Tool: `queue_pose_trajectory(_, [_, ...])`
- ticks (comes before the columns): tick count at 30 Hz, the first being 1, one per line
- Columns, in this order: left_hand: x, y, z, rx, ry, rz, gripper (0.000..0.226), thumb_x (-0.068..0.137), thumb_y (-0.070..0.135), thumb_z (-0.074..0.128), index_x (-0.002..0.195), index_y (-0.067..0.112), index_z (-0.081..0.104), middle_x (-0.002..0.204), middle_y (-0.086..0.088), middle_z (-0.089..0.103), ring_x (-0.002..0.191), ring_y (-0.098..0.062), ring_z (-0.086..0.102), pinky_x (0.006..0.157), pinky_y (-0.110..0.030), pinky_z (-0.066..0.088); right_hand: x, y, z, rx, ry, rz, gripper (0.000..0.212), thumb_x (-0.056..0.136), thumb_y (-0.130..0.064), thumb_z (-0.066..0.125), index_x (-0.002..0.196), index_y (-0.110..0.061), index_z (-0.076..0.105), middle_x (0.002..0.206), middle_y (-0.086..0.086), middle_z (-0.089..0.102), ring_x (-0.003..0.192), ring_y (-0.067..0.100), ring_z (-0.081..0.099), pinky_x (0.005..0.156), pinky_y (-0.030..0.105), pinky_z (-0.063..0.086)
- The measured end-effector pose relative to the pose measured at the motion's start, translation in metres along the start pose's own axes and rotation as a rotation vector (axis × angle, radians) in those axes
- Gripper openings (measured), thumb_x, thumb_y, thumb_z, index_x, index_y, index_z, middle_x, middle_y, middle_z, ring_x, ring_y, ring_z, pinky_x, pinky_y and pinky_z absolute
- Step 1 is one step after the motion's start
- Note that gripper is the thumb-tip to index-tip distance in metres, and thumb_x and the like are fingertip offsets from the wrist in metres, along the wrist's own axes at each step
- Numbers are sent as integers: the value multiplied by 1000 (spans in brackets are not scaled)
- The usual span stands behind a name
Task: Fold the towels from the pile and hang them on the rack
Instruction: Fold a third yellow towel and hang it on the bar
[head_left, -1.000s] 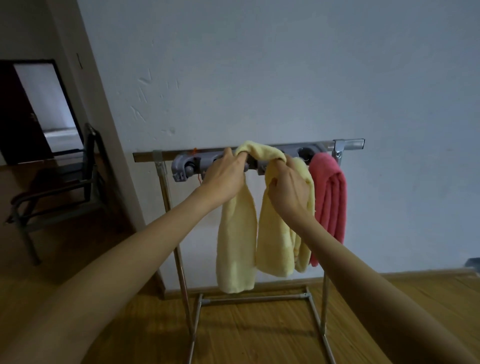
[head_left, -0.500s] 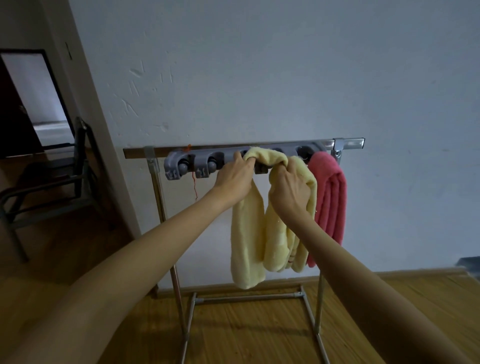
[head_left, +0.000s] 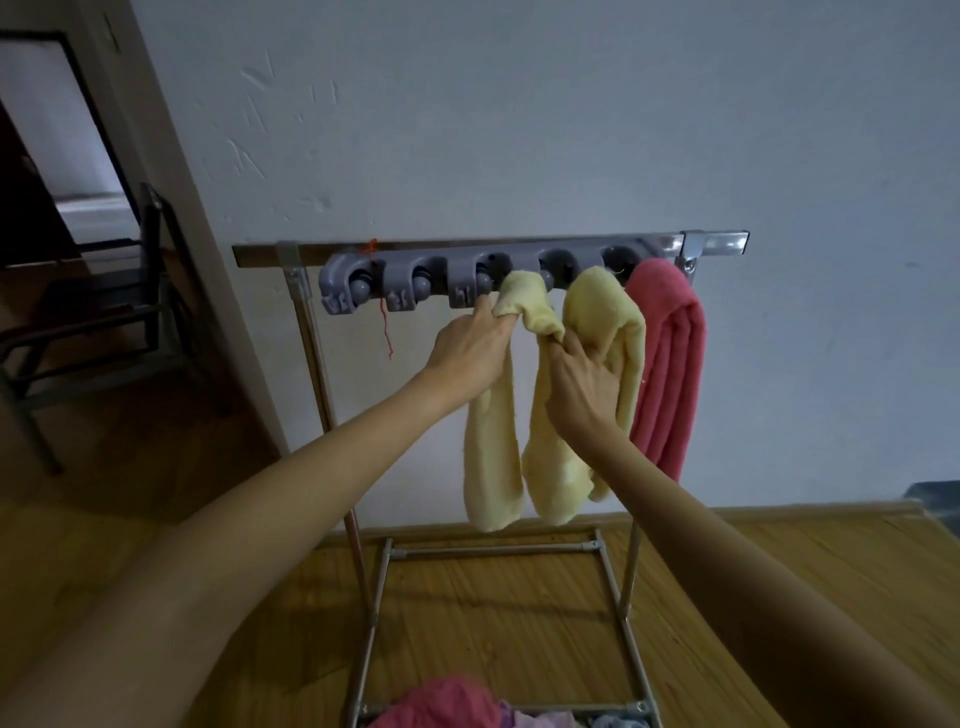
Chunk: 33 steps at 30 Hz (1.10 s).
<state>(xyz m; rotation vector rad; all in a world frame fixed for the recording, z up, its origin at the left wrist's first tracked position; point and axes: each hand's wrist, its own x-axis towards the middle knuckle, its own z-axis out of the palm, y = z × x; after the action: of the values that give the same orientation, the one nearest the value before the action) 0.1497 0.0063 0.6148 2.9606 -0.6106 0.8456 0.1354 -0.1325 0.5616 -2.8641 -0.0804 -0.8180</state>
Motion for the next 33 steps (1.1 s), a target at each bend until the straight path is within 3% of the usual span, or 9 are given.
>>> queue_pose_trajectory(3, [-12,-3,11,48,71,59,42,92,5,42,133,12,43,107,-15,46,81,-34,55,56,-35,34,-2,3,4,-2,-9,-44,68,86,2,47,147,-18,27,146,5,36,100,29,56,65,31,32])
queue_pose_trajectory(7, [-29,-12,38,-26,243,207,42,84,2,59,126,6,55,89,-13,51,64,-27,54,50,-32,43,-4,9,12,15,-40,-79,69,86,2,46,149,-19,25,148,4,32,101,32,56,60,33,39])
queue_pose_trajectory(15, [-14,-3,26,-283,348,134,23,85,5,55,108,3,60,96,-14,55,78,-26,57,62,-27,42,-5,12,22,19,-52,-120,68,85,1,47,146,-22,29,140,5,42,104,32,56,62,33,35])
queue_pose_trajectory(19, [-12,-1,23,-324,391,140,21,84,6,55,104,5,60,97,-12,55,81,-24,57,64,-28,48,-6,16,33,156,-64,-175,52,86,-5,43,137,-16,41,119,11,54,90,36,58,61,35,35])
queue_pose_trajectory(23, [-23,2,28,-453,425,157,14,87,6,57,100,3,57,94,-12,54,74,-18,54,63,-28,48,-10,17,47,425,-210,-198,72,81,-2,51,146,-19,28,103,7,63,84,26,63,58,36,50])
queue_pose_trajectory(25, [-30,3,31,-578,410,97,16,89,11,59,99,3,50,89,-9,55,71,-16,54,62,-30,50,-16,17,49,566,-277,-194,78,80,3,52,149,-19,23,119,8,61,100,23,61,77,36,54])
queue_pose_trajectory(28, [-46,1,41,-730,347,-28,29,87,21,63,103,8,43,88,-5,56,73,-16,59,64,-31,54,-21,18,50,715,-303,-164,74,80,9,51,147,-12,28,136,10,51,125,22,47,100,29,42])
queue_pose_trajectory(31, [-76,-10,69,-756,185,-92,46,79,27,67,113,9,44,102,-4,55,86,-16,57,73,-32,54,-27,18,57,797,-299,-159,65,81,10,51,142,-7,37,133,5,51,126,18,45,100,17,39])
queue_pose_trajectory(33, [-96,-16,96,-704,-20,-166,65,75,38,71,126,10,42,117,-4,52,100,-16,54,83,-36,52,-35,17,59,796,-252,-151,64,84,5,50,144,-12,34,133,2,52,122,15,48,98,23,44])
